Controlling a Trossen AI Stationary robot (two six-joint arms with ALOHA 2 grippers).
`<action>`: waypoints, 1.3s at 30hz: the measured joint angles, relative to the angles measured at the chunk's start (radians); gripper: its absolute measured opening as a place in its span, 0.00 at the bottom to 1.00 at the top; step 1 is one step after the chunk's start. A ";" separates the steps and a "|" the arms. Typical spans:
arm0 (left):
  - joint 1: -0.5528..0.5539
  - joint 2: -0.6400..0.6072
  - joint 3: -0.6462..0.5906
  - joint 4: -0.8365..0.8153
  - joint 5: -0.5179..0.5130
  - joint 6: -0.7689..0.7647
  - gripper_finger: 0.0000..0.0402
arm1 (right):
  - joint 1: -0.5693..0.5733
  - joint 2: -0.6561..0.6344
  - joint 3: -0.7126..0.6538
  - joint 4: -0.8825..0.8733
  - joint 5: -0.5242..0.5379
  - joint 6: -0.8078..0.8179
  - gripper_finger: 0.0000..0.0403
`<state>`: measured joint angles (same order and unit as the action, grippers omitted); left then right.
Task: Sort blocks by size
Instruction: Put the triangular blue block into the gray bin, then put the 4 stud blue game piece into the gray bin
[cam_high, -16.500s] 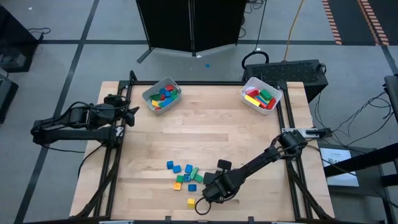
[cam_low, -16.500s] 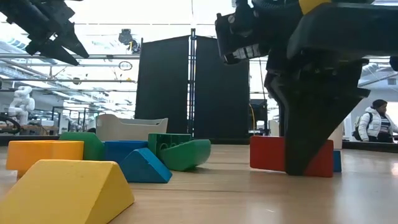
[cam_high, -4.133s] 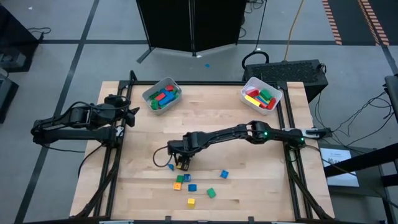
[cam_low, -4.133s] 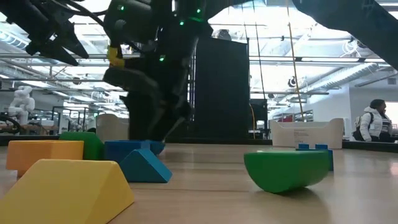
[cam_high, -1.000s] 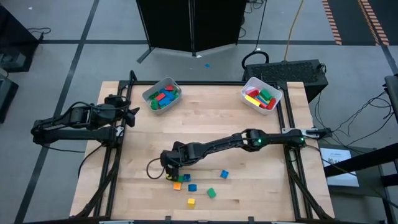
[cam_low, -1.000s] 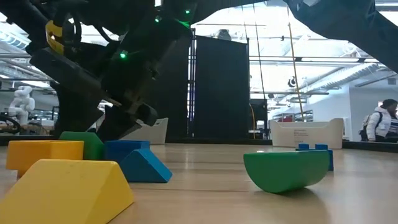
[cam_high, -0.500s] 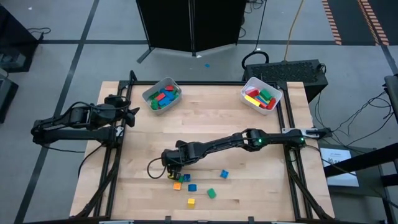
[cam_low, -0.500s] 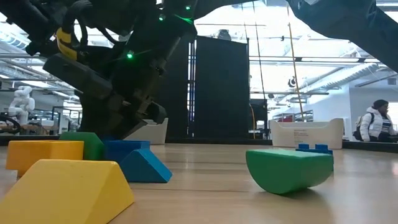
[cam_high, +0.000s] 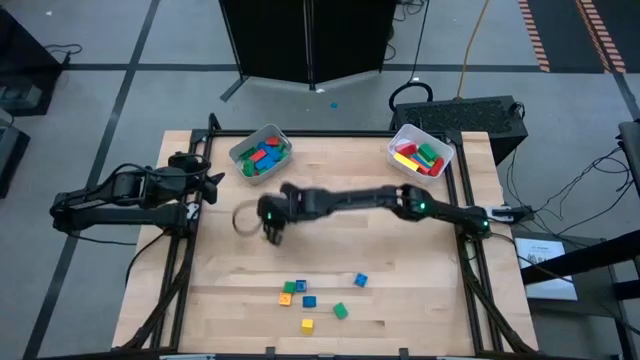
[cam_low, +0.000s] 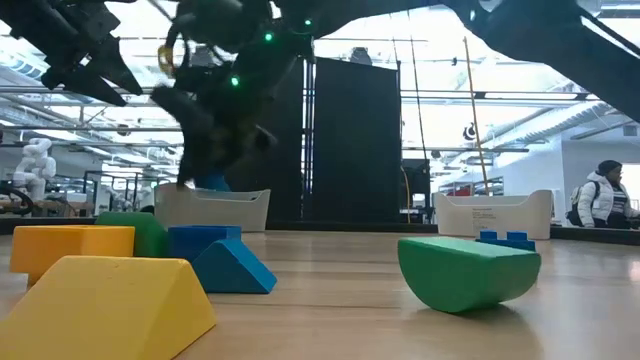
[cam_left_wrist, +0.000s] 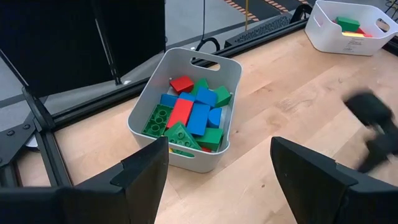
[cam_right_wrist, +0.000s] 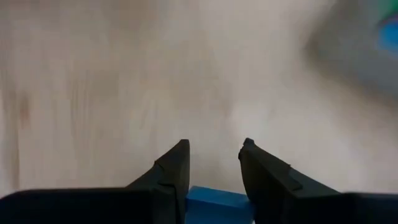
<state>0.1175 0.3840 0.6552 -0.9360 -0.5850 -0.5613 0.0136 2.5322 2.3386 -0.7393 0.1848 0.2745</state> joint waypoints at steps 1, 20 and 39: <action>0.000 0.000 0.000 0.000 0.000 0.000 0.70 | -0.021 -0.007 0.000 0.040 -0.001 0.000 0.27; 0.000 0.000 -0.001 0.000 -0.001 0.000 0.70 | -0.329 -0.019 0.001 0.471 -0.080 0.133 0.40; 0.000 0.000 0.000 0.001 -0.011 0.001 0.70 | -0.130 -0.136 0.003 -0.171 -0.655 -0.068 0.59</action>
<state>0.1176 0.3842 0.6548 -0.9353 -0.5955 -0.5602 -0.1165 2.3966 2.3414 -0.9102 -0.4700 0.2068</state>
